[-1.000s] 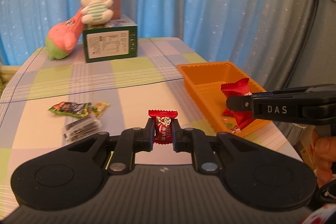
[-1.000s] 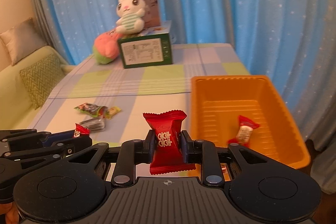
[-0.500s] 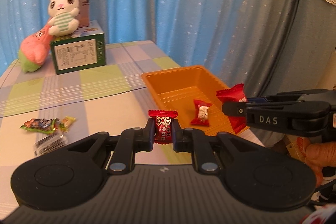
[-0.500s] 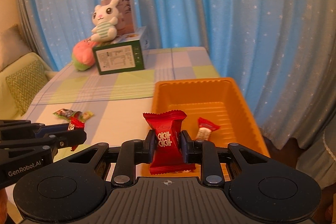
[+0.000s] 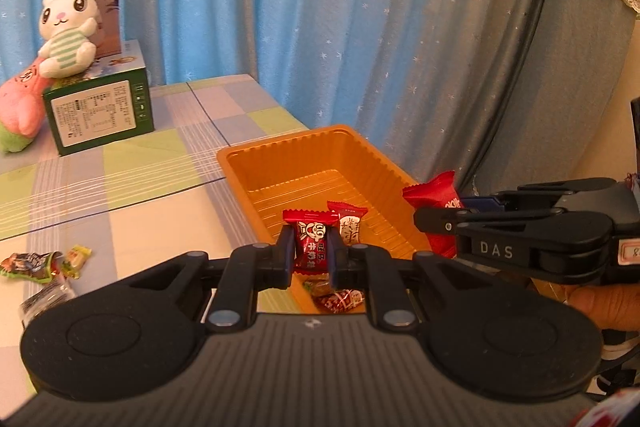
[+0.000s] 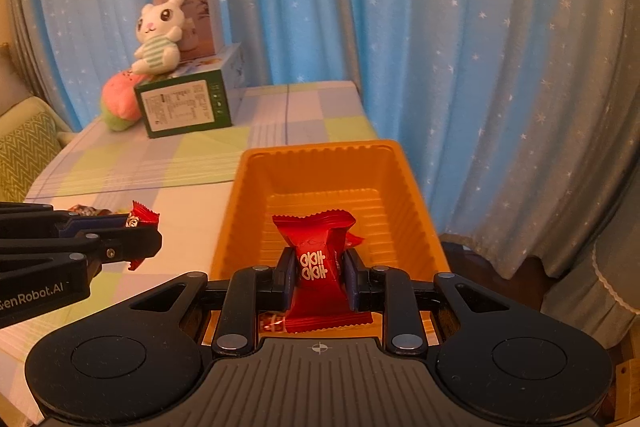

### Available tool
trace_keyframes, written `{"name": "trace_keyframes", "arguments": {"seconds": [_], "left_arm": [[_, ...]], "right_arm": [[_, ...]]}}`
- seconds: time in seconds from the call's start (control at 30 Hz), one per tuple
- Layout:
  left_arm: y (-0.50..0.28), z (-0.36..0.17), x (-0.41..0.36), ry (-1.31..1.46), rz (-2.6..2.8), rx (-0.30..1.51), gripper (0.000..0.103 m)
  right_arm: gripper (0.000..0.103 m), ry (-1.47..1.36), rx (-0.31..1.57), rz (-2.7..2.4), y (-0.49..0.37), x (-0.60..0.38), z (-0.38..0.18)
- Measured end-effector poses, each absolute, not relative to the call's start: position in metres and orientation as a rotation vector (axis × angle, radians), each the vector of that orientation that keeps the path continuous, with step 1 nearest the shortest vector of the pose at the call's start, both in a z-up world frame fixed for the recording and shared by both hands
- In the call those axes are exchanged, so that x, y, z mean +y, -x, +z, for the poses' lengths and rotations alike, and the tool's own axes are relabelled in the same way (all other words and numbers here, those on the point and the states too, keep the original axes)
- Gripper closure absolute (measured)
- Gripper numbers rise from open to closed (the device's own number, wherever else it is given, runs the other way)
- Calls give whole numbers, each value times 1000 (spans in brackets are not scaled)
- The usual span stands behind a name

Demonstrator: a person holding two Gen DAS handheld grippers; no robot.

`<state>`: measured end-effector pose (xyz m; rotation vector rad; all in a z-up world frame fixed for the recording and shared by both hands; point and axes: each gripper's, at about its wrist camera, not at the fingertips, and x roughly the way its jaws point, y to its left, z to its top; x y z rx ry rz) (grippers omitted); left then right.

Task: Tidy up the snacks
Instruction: 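Carry the red packet and small red candy over the orange tray with both tools, then open the left tool to drop the small candy while the right tool releases the red packet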

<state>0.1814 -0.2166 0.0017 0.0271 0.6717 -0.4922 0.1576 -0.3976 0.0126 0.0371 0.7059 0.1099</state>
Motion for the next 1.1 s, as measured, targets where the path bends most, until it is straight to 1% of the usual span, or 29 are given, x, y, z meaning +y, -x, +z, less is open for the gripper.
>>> {"name": "trace_keyframes", "arguments": {"seconds": [0.63,0.87,0.93,0.97,1.03,1.1], "left_arm": [[-232,-25,-250,-73,-537,720,89],[-252,-35,-257,-46,-560,753,88],[-258,-39,-260,-42,-568,773,87],[-260,-40,-260,-41,-568,784,81],[-262,-43,-258,-41,-562,783,74],[-262,-45,-253,-35,-547,785,74]], "right_arm": [[77,-91,760,78,-196,-430,-13],[77,-110,781,73,-211,-435,-24],[77,-115,785,68,-213,-437,-26],[77,-117,786,66,-215,-437,-27],[77,-124,790,66,-215,-439,-28],[77,-127,789,67,-214,-440,-28]]}}
